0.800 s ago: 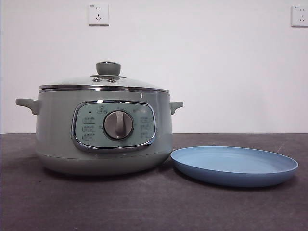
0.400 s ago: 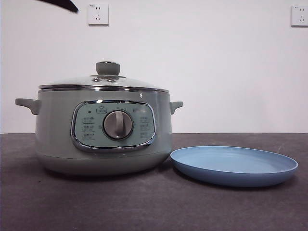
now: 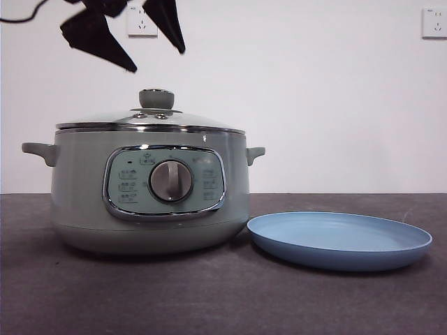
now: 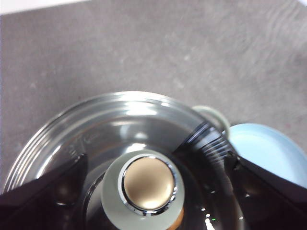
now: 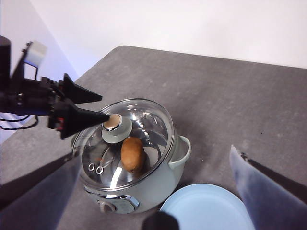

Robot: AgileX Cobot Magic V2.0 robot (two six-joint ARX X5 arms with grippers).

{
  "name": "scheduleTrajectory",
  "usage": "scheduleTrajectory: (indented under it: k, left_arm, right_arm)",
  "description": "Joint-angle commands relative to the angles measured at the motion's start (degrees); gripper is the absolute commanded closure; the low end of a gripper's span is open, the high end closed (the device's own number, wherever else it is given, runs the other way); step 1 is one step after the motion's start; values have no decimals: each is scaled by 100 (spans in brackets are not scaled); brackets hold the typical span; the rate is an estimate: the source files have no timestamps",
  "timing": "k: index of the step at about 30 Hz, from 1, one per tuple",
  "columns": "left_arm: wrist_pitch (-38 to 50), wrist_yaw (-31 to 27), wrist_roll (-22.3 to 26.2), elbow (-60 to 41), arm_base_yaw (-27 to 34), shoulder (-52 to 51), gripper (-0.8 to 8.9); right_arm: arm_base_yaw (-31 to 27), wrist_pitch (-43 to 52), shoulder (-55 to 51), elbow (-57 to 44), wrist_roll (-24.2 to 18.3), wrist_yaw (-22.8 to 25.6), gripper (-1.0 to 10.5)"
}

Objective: Take the potato out from the steamer,put the potato on the plate,close the lid

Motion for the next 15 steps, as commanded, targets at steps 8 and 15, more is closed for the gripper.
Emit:
scheduleTrajectory:
  k: [8, 15]
  left_arm:
    - [-308, -400, 369, 7, -155, 514, 338]
    - [-313, -417, 367, 7, -155, 643, 415]
  right_arm:
    - [13, -42, -20, 31, 44, 9, 258]
    - [13, -68, -20, 31, 50, 9, 258]
